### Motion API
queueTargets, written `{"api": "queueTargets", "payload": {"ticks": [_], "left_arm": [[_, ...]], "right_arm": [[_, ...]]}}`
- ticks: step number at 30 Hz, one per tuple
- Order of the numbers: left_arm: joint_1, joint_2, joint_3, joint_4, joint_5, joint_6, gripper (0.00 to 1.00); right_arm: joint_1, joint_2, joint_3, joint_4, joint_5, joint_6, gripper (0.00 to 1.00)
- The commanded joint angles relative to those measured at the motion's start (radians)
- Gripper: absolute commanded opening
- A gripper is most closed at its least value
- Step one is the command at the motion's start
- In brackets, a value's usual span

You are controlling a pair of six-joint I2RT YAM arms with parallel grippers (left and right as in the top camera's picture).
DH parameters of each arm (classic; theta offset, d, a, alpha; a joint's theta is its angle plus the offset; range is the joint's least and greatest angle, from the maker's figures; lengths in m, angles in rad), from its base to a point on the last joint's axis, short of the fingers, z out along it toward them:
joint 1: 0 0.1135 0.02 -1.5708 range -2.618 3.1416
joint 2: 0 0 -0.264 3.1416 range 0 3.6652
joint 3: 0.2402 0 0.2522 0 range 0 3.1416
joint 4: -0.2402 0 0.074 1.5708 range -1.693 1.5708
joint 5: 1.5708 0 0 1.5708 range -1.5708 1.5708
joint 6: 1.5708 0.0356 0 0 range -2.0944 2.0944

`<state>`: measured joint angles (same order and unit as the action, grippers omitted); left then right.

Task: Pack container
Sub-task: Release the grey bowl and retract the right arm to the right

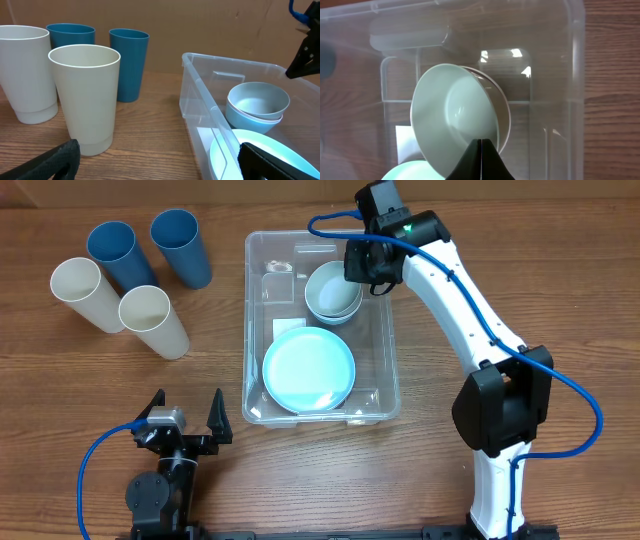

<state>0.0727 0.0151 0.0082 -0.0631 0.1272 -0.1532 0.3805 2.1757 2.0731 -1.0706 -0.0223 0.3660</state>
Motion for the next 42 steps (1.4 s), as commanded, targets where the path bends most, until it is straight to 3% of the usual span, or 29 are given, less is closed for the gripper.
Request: {"api": "queueTargets", "payload": {"ticks": [1,17,25,26,27,31,36,38,40,42], "left_arm": [[0.006,-0.01,-0.003,-0.003,-0.004,0.012,1.0],[0.006,-0.01,-0.003,-0.003,-0.004,0.012,1.0],[0.006,-0.01,-0.003,-0.003,-0.004,0.012,1.0],[0.006,-0.01,-0.003,-0.003,-0.004,0.012,1.0],[0.006,-0.01,-0.003,-0.003,-0.004,0.012,1.0],[0.006,-0.01,-0.003,-0.003,-0.003,0.012,1.0],[0.006,-0.01,-0.003,-0.003,-0.004,0.012,1.0],[0.006,-0.01,-0.003,-0.003,-0.003,0.012,1.0],[0.006,-0.01,-0.003,-0.003,-0.003,0.012,1.0],[0.006,-0.01,-0.003,-0.003,-0.004,0.012,1.0]], "right_arm": [[0.005,0.032,0.001,0.012,0.001,0.0,0.04],[0.005,0.112,0.022,0.012,-0.022,-0.001,0.04],[0.0,0.021,0.275,-0.182,-0.021,-0.027,0.04],[-0.005,0.007,0.312,-0.203,-0.021,-0.026,0.09],[-0.024,-0.016,0.375,-0.238,-0.021,-0.023,0.24],[-0.15,-0.059,0.5,-0.324,0.005,0.069,0.39],[-0.413,-0.063,0.524,-0.424,0.001,0.305,0.56],[-0.519,-0.063,0.524,-0.439,-0.01,0.354,0.8],[-0.618,-0.063,0.524,-0.444,-0.058,0.367,0.95],[-0.713,-0.063,0.524,-0.454,-0.099,0.368,1.0]]}}
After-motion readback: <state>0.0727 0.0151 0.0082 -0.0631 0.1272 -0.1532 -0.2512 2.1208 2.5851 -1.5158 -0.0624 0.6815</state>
